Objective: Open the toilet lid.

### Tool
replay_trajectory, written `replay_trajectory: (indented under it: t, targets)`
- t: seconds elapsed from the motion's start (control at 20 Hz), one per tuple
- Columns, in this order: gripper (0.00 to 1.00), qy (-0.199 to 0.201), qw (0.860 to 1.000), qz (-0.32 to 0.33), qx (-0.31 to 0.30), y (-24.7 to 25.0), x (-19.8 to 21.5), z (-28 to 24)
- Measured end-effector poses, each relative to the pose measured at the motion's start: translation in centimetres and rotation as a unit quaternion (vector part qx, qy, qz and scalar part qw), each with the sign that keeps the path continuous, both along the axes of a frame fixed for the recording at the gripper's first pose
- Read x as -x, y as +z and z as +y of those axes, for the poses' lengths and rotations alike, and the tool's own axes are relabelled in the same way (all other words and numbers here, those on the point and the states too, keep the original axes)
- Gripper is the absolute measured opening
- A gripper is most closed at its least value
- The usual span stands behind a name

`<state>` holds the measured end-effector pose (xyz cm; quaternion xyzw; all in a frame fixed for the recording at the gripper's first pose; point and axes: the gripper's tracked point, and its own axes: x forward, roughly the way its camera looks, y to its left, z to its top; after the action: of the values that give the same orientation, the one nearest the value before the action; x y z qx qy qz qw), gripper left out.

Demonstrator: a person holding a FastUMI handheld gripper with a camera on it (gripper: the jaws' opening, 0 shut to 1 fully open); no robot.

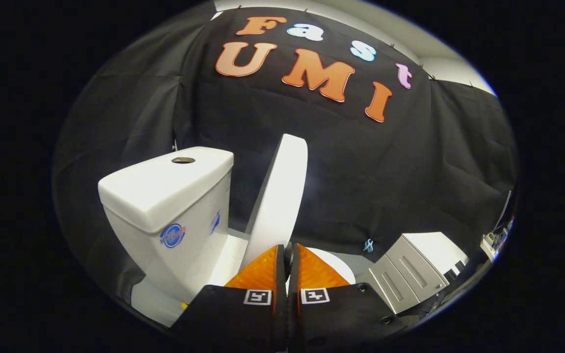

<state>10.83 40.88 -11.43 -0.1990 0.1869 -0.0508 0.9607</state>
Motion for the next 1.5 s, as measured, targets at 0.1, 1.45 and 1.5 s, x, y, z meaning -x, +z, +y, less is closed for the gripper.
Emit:
replay_trajectory:
  t: [0.1,1.45,1.5]
  targets:
    - [0.08,0.005,1.0,-0.005,0.001,-0.2,-0.1,1.5]
    - [0.33,0.058,0.998,-0.008,-0.004,-2.0,0.2,8.8]
    - [0.38,0.064,0.998,-0.004,-0.006,-2.1,0.4,8.9]
